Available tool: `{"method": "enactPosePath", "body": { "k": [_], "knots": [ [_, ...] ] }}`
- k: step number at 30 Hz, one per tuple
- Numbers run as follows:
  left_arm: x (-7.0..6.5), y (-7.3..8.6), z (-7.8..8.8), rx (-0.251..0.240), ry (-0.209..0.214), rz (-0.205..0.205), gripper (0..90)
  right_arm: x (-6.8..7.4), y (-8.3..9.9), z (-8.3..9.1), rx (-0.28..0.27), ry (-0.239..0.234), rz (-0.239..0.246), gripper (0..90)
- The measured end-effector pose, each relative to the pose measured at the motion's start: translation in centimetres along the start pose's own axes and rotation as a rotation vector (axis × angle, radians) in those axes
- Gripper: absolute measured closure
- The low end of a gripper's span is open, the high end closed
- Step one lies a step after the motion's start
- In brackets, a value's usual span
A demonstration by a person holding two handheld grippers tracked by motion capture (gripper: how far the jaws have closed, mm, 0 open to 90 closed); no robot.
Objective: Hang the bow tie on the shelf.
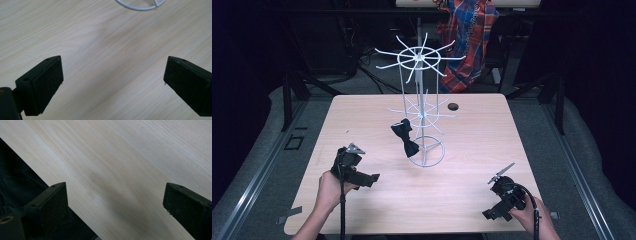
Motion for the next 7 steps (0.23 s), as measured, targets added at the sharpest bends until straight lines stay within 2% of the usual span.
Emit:
{"method": "enactPosePath", "body": {
  "k": [6, 7],
  "knots": [
    [0.84, 0.69, -0.47, 0.020, 0.004, 0.037, 0.3, 0.20, -0.10, -0.15, -0.010, 0.001, -0.014, 5.4],
    [0.94, 0.74, -0.46, 0.018, 0.011, 0.045, 0.2, 0.17, -0.10, -0.05, -0.002, 0.005, -0.003, 5.4]
  ]
}}
Point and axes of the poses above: each handheld gripper's, and its own axes: z roughly backward along the jaws, y roughly out of its underside, x roughly to its left, the point moved 4 cm from there along -z, roughly forward along the jaws, and after that the axes turned 5 degrees about -x, right-handed, at the moved point
